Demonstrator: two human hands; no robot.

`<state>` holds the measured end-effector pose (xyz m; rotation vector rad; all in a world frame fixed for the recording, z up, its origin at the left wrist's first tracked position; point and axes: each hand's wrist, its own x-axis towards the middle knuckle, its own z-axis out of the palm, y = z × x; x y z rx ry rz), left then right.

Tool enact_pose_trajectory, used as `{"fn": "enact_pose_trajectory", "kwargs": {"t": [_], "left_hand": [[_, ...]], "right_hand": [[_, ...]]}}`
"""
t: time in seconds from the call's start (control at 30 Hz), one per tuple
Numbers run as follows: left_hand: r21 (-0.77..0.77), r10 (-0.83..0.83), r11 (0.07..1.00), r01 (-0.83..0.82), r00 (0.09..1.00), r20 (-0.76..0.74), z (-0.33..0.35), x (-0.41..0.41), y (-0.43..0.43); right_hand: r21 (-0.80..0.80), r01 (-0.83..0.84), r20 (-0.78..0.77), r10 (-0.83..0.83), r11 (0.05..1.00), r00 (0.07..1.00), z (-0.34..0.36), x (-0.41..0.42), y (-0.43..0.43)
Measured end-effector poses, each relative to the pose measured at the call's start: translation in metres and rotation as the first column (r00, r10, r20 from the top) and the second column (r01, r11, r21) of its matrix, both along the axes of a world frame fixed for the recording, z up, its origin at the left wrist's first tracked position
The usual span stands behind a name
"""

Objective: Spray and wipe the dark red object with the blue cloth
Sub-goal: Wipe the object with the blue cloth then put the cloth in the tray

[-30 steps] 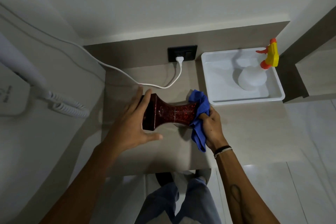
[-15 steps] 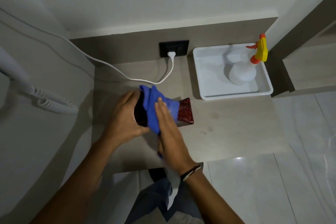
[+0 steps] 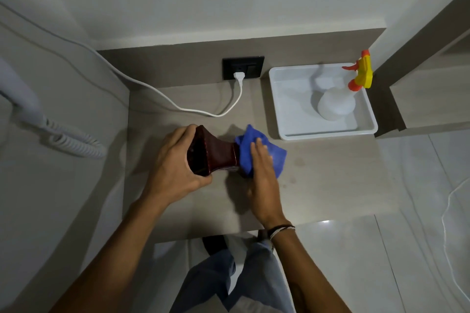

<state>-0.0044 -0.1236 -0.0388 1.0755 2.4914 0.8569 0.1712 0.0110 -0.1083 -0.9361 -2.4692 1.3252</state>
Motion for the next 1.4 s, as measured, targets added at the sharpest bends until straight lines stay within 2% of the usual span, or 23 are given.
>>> {"fn": "enact_pose_trajectory", "kwargs": {"t": [0.03, 0.1, 0.17, 0.2, 0.27, 0.33, 0.37, 0.43, 0.47, 0.53, 0.6, 0.63, 0.7, 0.8, 0.87, 0.93, 1.0, 1.03, 1.07, 1.17, 1.3, 1.4], "left_hand": [[0.008, -0.002, 1.0, 0.002, 1.0, 0.001, 0.001, 0.003, 0.002], [0.039, 0.002, 0.999, -0.002, 1.0, 0.019, 0.0, 0.006, 0.007], [0.074, -0.007, 0.997, 0.002, 0.998, 0.062, -0.003, 0.004, 0.008], [0.079, -0.011, 0.997, 0.005, 0.997, 0.08, -0.004, 0.003, 0.005], [0.037, -0.002, 0.999, 0.0, 0.998, 0.059, -0.006, -0.002, -0.002], [-0.009, 0.002, 1.0, -0.002, 0.999, 0.032, -0.007, -0.005, -0.006], [-0.009, -0.009, 1.0, 0.009, 0.999, 0.034, -0.007, -0.004, -0.005], [0.017, -0.006, 1.0, 0.005, 0.999, 0.054, -0.008, -0.002, -0.001], [0.047, 0.023, 0.999, -0.027, 0.996, 0.086, -0.009, -0.001, 0.0], [0.105, 0.105, 0.987, -0.124, 0.981, 0.164, -0.011, -0.002, 0.001], [0.125, 0.179, 0.969, -0.213, 0.954, 0.239, -0.009, -0.001, 0.002], [0.128, 0.204, 0.961, -0.245, 0.94, 0.274, -0.007, 0.0, 0.003], [0.12, 0.217, 0.96, -0.255, 0.94, 0.262, -0.001, 0.001, 0.008], [0.072, 0.118, 0.989, -0.128, 0.985, 0.128, 0.009, 0.005, 0.007], [-0.016, 0.02, 1.0, -0.018, 0.995, 0.1, 0.016, 0.004, 0.004], [-0.17, -0.06, 0.983, 0.069, 0.997, 0.055, 0.02, 0.003, 0.0], [-0.278, -0.097, 0.956, 0.091, 0.995, -0.009, 0.021, 0.001, 0.001], [-0.28, -0.104, 0.956, 0.087, 0.993, -0.047, 0.022, 0.001, 0.003], [-0.255, -0.116, 0.963, 0.088, 0.988, -0.099, 0.022, 0.001, 0.005], [-0.157, -0.162, 0.98, 0.123, 0.949, -0.27, 0.016, -0.003, 0.009], [-0.068, -0.129, 0.991, 0.119, 0.977, -0.172, 0.011, 0.003, 0.016], [-0.056, -0.133, 0.991, 0.124, 0.975, -0.18, 0.01, 0.005, 0.016]], "right_hand": [[-0.056, 0.055, 0.004, -0.055, 0.997, 0.999, 0.002, -0.004, 0.001], [-0.146, 0.058, -0.125, -0.076, 0.988, 0.989, 0.013, -0.024, -0.018], [-0.054, -0.069, -0.257, 0.053, 0.996, 0.965, 0.018, -0.035, -0.043], [-0.02, -0.139, -0.275, 0.129, 0.99, 0.953, 0.017, -0.033, -0.045], [0.073, -0.187, -0.2, 0.198, 0.98, 0.96, 0.01, -0.025, -0.022], [0.111, -0.085, -0.04, 0.09, 0.99, 0.995, 0.003, -0.011, 0.01], [0.074, -0.005, -0.012, 0.006, 0.997, 1.0, -0.001, -0.006, 0.026], [-0.136, 0.149, -0.031, -0.154, 0.979, 0.988, -0.005, 0.001, 0.05], [-0.293, 0.204, -0.033, -0.224, 0.934, 0.974, -0.005, 0.002, 0.056], [-0.593, 0.306, 0.014, -0.37, 0.745, 0.929, -0.008, 0.006, 0.062], [-0.756, 0.344, 0.074, -0.449, 0.557, 0.891, -0.009, 0.011, 0.06], [-0.794, 0.342, 0.089, -0.461, 0.502, 0.883, -0.008, 0.011, 0.058], [-0.825, 0.332, 0.086, -0.479, 0.458, 0.874, -0.005, 0.006, 0.055], [-0.841, 0.34, 0.091, -0.51, 0.421, 0.856, 0.001, -0.008, 0.056], [-0.836, 0.343, 0.095, -0.502, 0.428, 0.86, 0.004, -0.014, 0.059], [-0.85, 0.339, 0.113, -0.491, 0.402, 0.864, 0.007, -0.019, 0.062], [-0.867, 0.347, 0.142, -0.489, 0.358, 0.861, 0.009, -0.022, 0.067], [-0.87, 0.347, 0.149, -0.483, 0.352, 0.863, 0.01, -0.022, 0.07], [-0.863, 0.351, 0.156, -0.468, 0.364, 0.87, 0.01, -0.023, 0.072], [-0.783, 0.384, 0.182, -0.41, 0.489, 0.894, 0.009, -0.024, 0.079], [-0.615, 0.398, 0.121, -0.418, 0.68, 0.9, 0.016, -0.027, 0.072], [-0.362, 0.436, -0.098, -0.499, 0.824, 0.861, 0.029, -0.022, 0.042]]}}
